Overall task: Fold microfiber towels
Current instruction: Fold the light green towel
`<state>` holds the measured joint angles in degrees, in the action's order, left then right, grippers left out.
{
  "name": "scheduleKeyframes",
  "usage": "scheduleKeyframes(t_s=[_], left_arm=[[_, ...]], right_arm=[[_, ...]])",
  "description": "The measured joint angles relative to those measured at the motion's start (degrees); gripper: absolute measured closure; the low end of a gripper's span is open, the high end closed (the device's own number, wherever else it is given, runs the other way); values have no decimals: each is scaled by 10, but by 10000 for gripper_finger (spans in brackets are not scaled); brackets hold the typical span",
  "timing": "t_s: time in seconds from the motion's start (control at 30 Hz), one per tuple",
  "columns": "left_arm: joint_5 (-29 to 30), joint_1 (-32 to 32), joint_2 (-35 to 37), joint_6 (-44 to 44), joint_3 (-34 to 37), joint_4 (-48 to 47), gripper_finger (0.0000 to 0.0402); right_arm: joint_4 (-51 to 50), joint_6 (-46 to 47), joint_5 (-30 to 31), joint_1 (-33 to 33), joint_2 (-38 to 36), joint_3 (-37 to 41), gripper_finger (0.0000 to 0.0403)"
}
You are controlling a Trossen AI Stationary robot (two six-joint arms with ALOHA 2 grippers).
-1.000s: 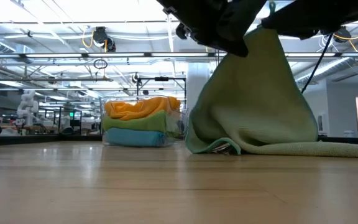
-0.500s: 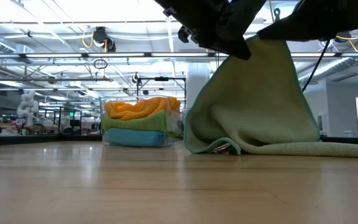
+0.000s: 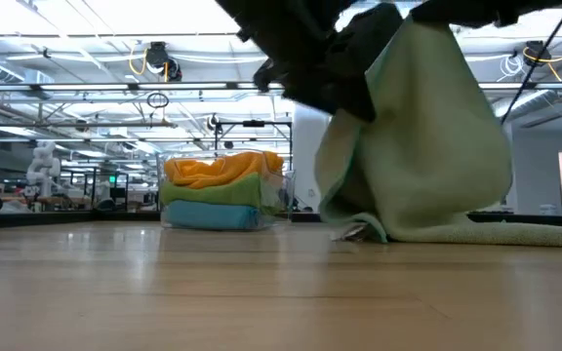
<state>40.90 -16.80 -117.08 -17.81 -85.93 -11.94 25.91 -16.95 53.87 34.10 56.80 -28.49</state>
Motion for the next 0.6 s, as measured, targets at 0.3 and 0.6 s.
scheduleKeyframes(t_s=[0.3, 0.6], left_arm=[[-40, 0, 0, -126, 27, -48, 211], [-54, 0, 0, -150, 98, 80, 210]], right_arm=[[-100, -6, 0, -21, -117, 0, 402], [-102, -39, 2, -38, -139, 0, 402]])
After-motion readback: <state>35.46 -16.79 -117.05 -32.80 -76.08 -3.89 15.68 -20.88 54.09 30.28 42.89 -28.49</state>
